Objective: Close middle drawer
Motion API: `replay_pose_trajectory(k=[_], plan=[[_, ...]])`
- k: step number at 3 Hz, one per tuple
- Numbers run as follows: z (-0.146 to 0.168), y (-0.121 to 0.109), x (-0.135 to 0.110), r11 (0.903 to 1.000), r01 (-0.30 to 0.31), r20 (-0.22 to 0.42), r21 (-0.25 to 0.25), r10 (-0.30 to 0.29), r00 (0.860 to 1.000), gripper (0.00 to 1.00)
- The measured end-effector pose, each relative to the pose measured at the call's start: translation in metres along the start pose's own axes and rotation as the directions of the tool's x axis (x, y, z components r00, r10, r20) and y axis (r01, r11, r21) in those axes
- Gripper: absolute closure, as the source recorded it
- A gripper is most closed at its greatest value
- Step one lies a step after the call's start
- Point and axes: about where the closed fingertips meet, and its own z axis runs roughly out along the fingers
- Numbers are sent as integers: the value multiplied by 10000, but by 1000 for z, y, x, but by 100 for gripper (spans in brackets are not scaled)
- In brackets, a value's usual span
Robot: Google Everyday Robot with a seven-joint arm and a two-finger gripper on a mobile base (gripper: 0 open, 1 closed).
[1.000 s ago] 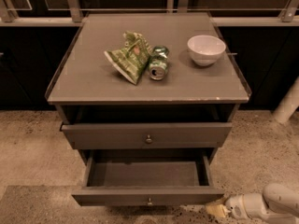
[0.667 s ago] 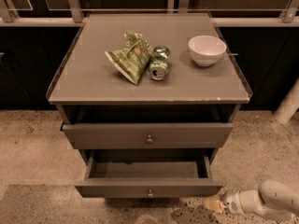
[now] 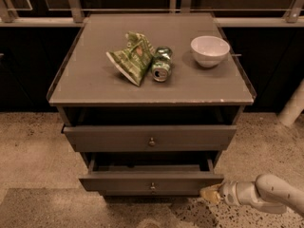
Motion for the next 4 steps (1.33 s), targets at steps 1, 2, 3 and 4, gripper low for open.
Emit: replay_pose_trajectory(k=[1,2,3,4], plan=[[11,-5,-26,9981,577,255,197,-582,9980,100],[20,-10,-49,9936,1059,437,381,-1076,9932,100],[27,-13,-61,9912,1227,568,503,-1255,9905,100],[31,-16,-70,9878,1386,623,714,-1431,9877,100]])
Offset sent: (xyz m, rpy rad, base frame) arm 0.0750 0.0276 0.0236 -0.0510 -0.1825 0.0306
